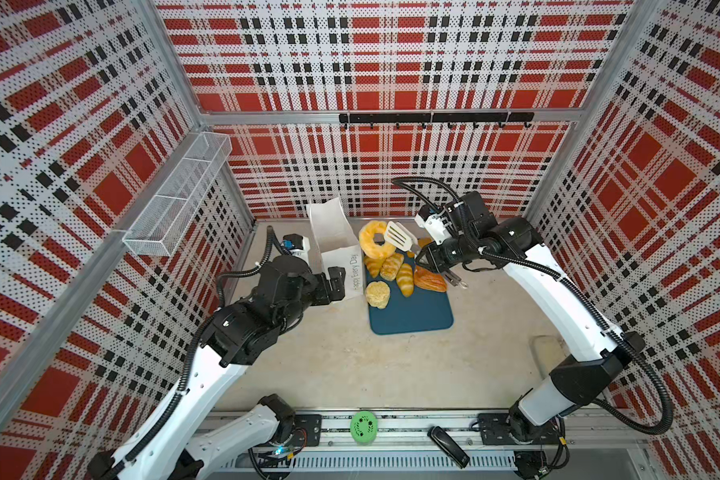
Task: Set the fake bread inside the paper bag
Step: 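Carry the ring donut in the tongs over the paper bag opening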
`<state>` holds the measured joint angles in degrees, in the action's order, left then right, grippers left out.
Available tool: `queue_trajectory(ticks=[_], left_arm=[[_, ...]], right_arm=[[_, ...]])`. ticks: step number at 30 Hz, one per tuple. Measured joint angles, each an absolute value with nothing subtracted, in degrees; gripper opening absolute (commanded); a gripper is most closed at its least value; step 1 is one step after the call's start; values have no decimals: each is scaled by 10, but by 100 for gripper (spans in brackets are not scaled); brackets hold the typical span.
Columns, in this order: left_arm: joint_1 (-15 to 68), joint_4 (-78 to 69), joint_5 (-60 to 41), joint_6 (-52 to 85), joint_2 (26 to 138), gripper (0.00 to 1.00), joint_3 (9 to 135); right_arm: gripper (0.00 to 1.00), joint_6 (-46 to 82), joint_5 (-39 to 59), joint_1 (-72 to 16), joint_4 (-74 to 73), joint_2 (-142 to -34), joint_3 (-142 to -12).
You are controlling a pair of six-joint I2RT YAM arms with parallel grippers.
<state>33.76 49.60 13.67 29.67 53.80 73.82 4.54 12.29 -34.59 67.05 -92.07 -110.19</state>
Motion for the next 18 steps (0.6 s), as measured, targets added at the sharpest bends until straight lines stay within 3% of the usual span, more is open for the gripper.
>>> queue_trajectory(ticks=[18], left_arm=[[212,497,73,283,494,99,745]], right_arm=[[33,54,40,-439,555,-976,-1156]])
